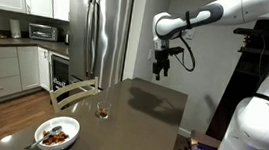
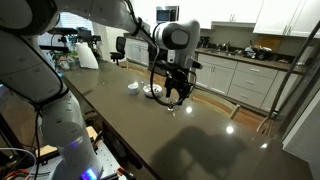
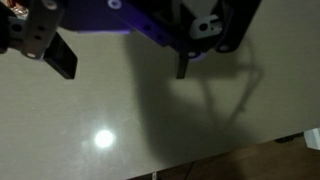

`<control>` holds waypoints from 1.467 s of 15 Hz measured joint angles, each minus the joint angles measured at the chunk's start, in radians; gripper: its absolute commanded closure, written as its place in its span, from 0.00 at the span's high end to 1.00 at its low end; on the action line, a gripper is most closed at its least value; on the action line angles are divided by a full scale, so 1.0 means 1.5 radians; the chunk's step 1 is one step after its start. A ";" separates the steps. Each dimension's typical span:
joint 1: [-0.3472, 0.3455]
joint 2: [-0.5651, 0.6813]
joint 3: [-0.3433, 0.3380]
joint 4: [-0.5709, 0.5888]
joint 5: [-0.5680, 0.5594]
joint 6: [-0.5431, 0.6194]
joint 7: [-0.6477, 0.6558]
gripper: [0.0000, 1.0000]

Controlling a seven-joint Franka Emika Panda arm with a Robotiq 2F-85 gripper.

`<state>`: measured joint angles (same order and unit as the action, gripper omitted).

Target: Pour the contents in the glass cup into the bowl on the left

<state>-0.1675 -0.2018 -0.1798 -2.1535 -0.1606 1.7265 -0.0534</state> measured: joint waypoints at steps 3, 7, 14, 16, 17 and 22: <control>0.002 0.010 0.001 0.004 0.007 0.005 0.002 1.00; 0.011 0.074 0.008 0.054 0.055 0.033 0.030 1.00; 0.030 0.264 0.032 0.238 0.168 0.055 0.144 1.00; 0.036 0.321 0.037 0.290 0.192 0.056 0.199 1.00; 0.038 0.350 0.039 0.316 0.207 0.056 0.230 1.00; 0.044 0.451 0.049 0.405 0.279 0.055 0.315 1.00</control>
<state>-0.1008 0.4740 -0.1068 -1.5464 0.2574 1.8097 0.4184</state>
